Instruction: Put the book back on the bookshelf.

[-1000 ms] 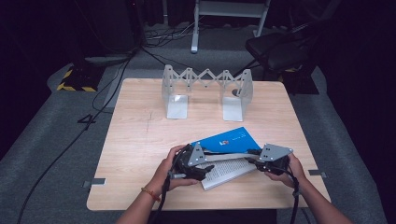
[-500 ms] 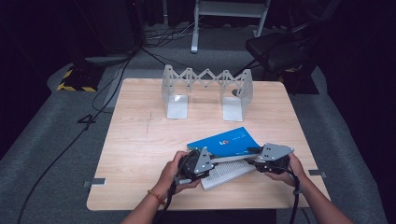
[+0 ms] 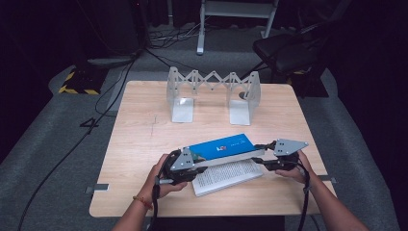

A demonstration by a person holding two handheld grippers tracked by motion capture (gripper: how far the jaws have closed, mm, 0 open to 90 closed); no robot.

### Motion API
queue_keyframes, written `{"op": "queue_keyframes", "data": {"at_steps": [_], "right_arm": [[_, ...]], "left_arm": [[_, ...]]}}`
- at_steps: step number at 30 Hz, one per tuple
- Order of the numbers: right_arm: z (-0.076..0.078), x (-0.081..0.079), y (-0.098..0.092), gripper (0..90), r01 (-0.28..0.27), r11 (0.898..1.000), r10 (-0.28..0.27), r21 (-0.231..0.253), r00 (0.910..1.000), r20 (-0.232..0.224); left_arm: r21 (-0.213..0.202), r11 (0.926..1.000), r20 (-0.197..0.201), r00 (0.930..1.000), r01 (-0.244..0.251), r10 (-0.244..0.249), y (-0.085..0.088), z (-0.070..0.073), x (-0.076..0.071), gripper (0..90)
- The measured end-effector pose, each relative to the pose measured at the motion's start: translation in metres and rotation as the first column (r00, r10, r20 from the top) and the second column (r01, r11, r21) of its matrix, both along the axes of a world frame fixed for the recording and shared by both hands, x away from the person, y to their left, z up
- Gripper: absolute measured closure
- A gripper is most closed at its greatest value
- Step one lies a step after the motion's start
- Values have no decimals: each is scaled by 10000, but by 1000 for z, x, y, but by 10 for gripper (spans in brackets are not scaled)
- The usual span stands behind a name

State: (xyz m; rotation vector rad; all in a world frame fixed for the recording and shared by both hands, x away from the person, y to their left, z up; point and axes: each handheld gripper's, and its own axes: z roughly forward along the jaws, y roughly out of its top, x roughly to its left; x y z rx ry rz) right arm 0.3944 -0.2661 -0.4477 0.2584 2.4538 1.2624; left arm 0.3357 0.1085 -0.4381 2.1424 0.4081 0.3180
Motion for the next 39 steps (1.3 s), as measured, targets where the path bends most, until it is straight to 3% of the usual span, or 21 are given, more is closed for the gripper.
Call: {"op": "queue_keyframes", "data": {"at_steps": [3,7,9,10,11,13,16,17,18,22,25,26,28,30,31,32,33,35,37,39], "right_arm": [[3,-2,7,599,-326,9994,328,-145,9994,122],[6,-5,11,627,-680,9969,689,-390,9974,223],[7,-8,14,635,-734,9957,754,-562,9966,345],[7,-9,15,638,-746,9957,766,-550,9964,351],[8,-11,17,642,-772,9949,799,-657,9960,401],[8,-13,18,644,-776,9944,807,-712,9959,410],[11,-15,20,652,-841,9932,882,-806,9949,488],[13,-16,22,653,-802,9934,843,-819,9952,487],[15,-17,23,654,-773,9934,821,-851,9951,543],[19,-23,30,662,-608,9937,669,-937,9957,637],[22,-29,35,672,-596,9930,662,-1019,9958,627],[22,-30,38,673,-576,9931,639,-1021,9962,595],[23,-34,41,675,-561,9931,622,-1028,9964,576],[22,-37,42,677,-640,9923,696,-1056,9963,503],[21,-40,46,678,-694,9908,757,-1165,9958,509],[21,-41,47,678,-740,9904,803,-1167,9955,505],[21,-41,47,678,-740,9904,803,-1167,9955,505],[21,-42,49,676,-801,9903,864,-1132,9949,512],[21,-43,52,647,-897,9900,979,-1091,9926,725],[21,-41,52,605,-1120,9900,1191,-854,9894,831]], "left_arm": [[49,10000,-271,9996,-52,53,10,1,1,718],[569,9982,-351,9992,-186,206,12,5,-2,692],[992,9948,-401,9988,-247,288,10,7,-5,594],[1032,9940,-343,9986,-356,393,9,8,-8,545],[891,9950,-555,9972,-448,499,5,11,-13,459],[1033,9923,-394,9966,-681,725,2,12,-17,438],[924,9868,-459,9894,-1329,1376,-13,14,-26,368],[1127,9794,-233,9849,-1678,1714,-21,14,-29,361],[1138,9773,-77,9835,-1785,1805,-26,14,-31,321],[1390,9609,82,9705,-2395,2408,-45,12,-37,312],[1823,9393,476,9568,-2905,2867,-56,6,-38,327],[2036,9289,850,9507,-3095,2981,-59,2,-39,347],[2257,9212,991,9481,-3170,3020,-59,-3,-38,426],[2229,9198,942,9463,-3228,3093,-56,-5,-37,462],[2268,9205,827,9480,-3181,3072,-50,-7,-35,597],[2278,9259,743,9535,-3013,2920,-47,-8,-34,608],[2278,9259,743,9535,-3013,2920,-47,-8,-34,624],[2333,9342,867,9627,-2699,2565,-42,-9,-34,641],[2131,9486,598,9723,-2338,2262,-34,-10,-30,664],[2112,9556,555,9786,-2056,1983,-30,-11,-27,675]]}}
